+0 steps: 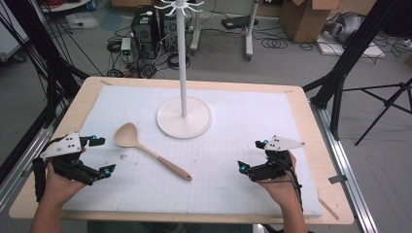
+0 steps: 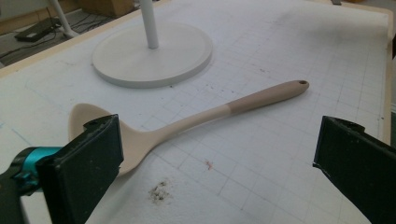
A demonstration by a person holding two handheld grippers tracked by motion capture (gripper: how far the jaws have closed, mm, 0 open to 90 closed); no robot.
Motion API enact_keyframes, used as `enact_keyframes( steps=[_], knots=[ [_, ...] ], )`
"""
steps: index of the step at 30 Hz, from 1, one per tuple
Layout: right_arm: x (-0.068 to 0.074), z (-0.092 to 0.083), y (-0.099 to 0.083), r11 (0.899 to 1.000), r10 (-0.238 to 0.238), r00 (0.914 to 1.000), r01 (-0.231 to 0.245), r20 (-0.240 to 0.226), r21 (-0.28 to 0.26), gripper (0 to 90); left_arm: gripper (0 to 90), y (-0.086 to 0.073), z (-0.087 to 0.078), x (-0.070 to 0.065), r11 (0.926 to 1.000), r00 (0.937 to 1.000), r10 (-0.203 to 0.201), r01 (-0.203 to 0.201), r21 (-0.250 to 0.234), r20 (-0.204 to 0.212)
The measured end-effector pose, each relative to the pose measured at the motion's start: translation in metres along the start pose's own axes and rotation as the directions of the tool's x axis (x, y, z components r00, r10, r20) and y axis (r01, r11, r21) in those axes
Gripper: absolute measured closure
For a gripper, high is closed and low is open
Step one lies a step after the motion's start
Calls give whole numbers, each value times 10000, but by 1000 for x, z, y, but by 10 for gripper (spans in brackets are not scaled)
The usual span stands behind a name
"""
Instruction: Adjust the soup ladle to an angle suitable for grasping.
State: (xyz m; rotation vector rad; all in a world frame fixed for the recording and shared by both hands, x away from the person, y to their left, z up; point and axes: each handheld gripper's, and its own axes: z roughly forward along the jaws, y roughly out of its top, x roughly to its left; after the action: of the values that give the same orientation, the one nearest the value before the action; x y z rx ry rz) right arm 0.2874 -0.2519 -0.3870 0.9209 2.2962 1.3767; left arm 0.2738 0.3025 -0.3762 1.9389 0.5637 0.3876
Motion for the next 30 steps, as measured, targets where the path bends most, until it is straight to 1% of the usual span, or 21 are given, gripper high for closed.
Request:
enact_keyframes(
  steps=[2,3,4,8,9,10,11,12,13,15,19,22,24,25,26,27,28,29,30],
  knots=[
    [3,7,5,9999,-67,9999,67,-90,80,4,17,0,-4,1,10000,10000,-11,11,-80,-36],
    [3,7,5,9999,-67,9999,67,-90,80,4,17,0,-4,1,10000,10000,-11,11,-80,-36],
    [7,15,11,9997,-182,9994,186,-282,153,4,17,1,-4,1,10000,10000,24,-25,-76,-38],
    [16,30,26,9983,-459,9970,479,-627,318,4,17,1,-3,0,10000,10000,81,-81,-2,-24],
    [16,30,26,9983,-459,9970,479,-627,318,4,17,1,-2,-1,10000,10000,49,-49,14,-41],
    [18,34,30,9980,-482,9962,511,-721,384,4,17,1,-1,-1,9999,10000,90,-90,57,-26],
    [21,43,38,9973,-551,9938,595,-969,433,4,17,2,0,-2,9999,9999,107,-107,67,-12],
    [21,43,38,9973,-551,9938,595,-969,433,4,17,2,0,-2,9999,9999,107,-107,67,-12],
    [24,50,44,9964,-624,9919,683,-1110,499,4,17,2,0,-2,9999,9999,106,-106,79,-1],
    [26,57,49,9955,-700,9896,773,-1254,540,4,17,2,-1,-2,9999,9999,107,-107,55,-12],
    [30,69,58,9947,-689,9855,797,-1552,647,7,17,2,-2,-1,10000,10000,92,-92,17,-15],
    [35,80,65,9936,-758,9826,886,-1697,694,8,17,2,-3,-1,10000,10000,85,-85,3,-47],
    [39,88,70,9912,-881,9810,1035,-1729,822,8,17,2,-3,-1,10000,9999,93,-93,18,-53],
    [39,88,70,9912,-881,9810,1035,-1729,822,8,17,2,-3,-1,10000,10000,78,-78,-6,-60],
    [42,96,75,9891,-969,9781,1153,-1840,919,8,17,2,-3,-1,9999,9999,102,-102,14,-62],
    [44,100,78,9888,-1014,9773,1195,-1858,892,8,17,2,-3,-1,9999,9999,119,-119,15,-55],
    [44,100,78,9888,-1014,9773,1195,-1858,892,8,17,2,-3,-1,9999,9999,119,-119,15,-55],
    [47,107,83,9888,-962,9741,1170,-2048,922,8,17,2,-3,-1,9999,9999,143,-143,16,-46],
    [48,110,86,9882,-993,9726,1211,-2101,939,8,17,2,-3,-1,9999,9999,143,-143,16,-46]
  ],
)
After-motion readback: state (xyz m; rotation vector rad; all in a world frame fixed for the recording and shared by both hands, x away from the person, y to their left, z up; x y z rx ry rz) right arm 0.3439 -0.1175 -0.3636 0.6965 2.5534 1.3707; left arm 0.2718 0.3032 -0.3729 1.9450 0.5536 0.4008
